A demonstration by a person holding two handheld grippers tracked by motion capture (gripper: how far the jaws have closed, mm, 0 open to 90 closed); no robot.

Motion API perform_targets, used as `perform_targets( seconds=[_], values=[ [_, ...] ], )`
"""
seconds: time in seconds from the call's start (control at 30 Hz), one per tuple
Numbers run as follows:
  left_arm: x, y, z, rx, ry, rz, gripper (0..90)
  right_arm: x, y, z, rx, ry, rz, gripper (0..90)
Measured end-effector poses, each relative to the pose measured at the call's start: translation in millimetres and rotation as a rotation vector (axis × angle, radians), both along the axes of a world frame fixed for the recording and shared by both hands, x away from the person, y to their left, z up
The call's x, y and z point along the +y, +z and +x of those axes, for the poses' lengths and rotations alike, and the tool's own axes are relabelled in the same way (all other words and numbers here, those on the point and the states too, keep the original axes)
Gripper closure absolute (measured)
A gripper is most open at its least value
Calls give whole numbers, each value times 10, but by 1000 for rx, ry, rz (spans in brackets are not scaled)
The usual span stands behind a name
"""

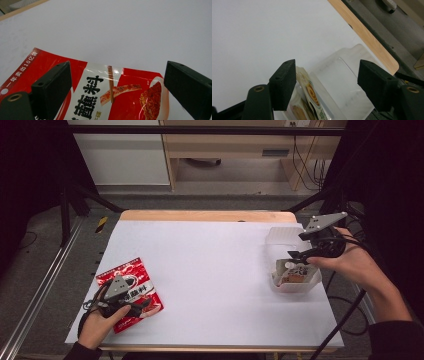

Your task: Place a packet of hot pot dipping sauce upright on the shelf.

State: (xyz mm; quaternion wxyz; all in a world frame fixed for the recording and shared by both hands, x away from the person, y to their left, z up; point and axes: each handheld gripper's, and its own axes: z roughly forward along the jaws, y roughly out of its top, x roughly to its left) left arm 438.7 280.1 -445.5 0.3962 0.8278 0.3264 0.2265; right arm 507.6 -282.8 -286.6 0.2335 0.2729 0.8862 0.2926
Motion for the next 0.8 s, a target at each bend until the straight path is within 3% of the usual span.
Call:
perform_targets(
  seconds=[0.2, 0.27, 0.37, 0.43, 0.63, 0.8],
  values=[
    [-5, -1, -2, -4, 1, 6, 76, 218, 56, -73, -36, 33, 19, 278],
    [-8, 4, -5, -10, 1, 12, 77, 297, 70, -122, -46, 32, 37, 261],
    [-2, 8, -3, -11, 2, 9, 77, 444, 78, -224, -75, 15, 13, 237],
    [4, 6, 0, -10, 4, 14, 77, 546, 66, -300, -80, 10, 26, 230],
    [19, 20, -1, -12, 3, 11, 73, 884, -90, -514, -112, 16, 28, 225],
    [30, 21, 3, -10, 2, 11, 70, 1077, -251, -628, -107, 9, 59, 212]
  ],
)
